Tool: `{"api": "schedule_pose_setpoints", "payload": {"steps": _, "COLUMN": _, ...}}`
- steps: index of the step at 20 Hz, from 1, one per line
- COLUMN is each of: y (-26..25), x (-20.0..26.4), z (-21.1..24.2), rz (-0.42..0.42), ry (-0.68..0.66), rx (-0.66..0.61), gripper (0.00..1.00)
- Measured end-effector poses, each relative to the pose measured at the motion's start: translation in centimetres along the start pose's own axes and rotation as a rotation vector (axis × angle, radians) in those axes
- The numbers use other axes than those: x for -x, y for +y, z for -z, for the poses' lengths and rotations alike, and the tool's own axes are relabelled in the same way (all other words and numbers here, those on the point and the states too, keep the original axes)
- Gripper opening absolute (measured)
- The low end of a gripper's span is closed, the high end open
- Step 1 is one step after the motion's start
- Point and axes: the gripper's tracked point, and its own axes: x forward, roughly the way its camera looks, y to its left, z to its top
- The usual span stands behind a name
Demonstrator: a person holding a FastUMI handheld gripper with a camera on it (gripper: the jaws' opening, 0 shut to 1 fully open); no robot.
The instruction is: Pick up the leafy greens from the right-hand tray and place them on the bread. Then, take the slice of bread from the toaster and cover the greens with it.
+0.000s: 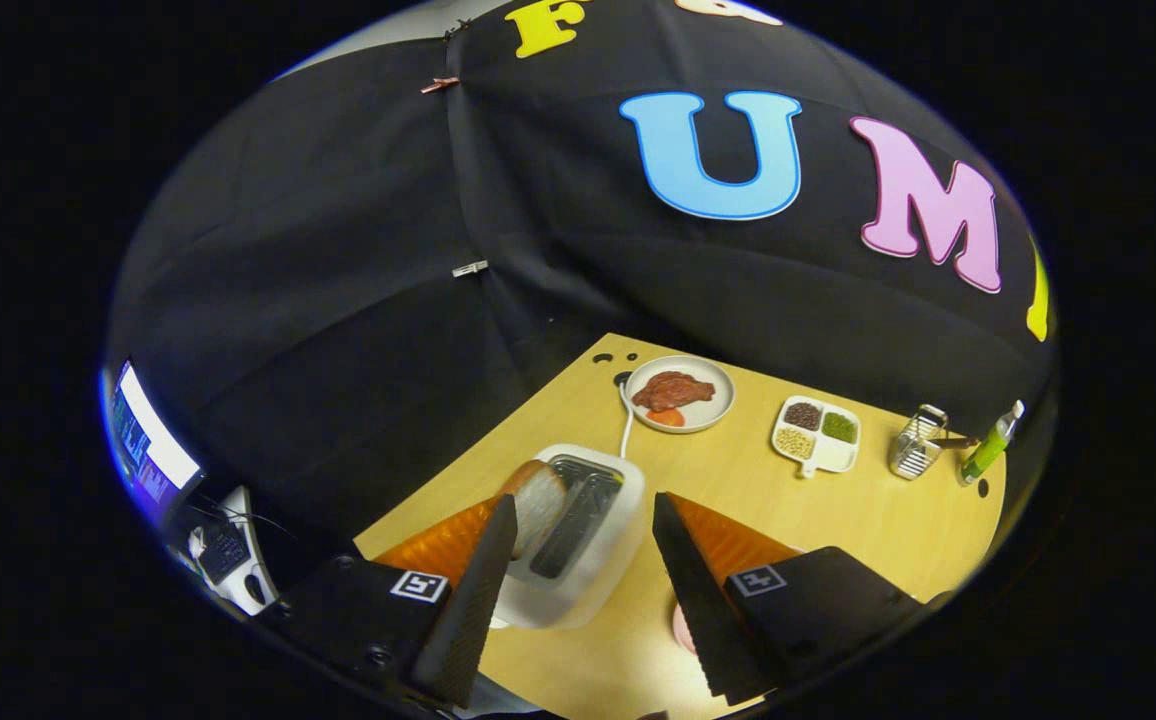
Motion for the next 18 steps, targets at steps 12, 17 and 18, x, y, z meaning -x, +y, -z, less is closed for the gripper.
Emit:
{"api": "schedule_pose_setpoints", "payload": {"steps": 12, "y": 4.2, "x": -9.4, "z": 3.6, "rz": 0.094, "ry": 0.156, "rx": -0.071, "gripper": 0.86}}
{"api": "schedule_pose_setpoints", "payload": {"steps": 17, "y": 3.3, "x": -11.3, "z": 5.4, "rz": 0.148, "ry": 0.202, "rx": -0.084, "gripper": 0.51}}
{"api": "schedule_pose_setpoints", "payload": {"steps": 18, "y": 3.1, "x": -11.3, "z": 5.5, "rz": 0.146, "ry": 0.201, "rx": -0.1, "gripper": 0.4}}
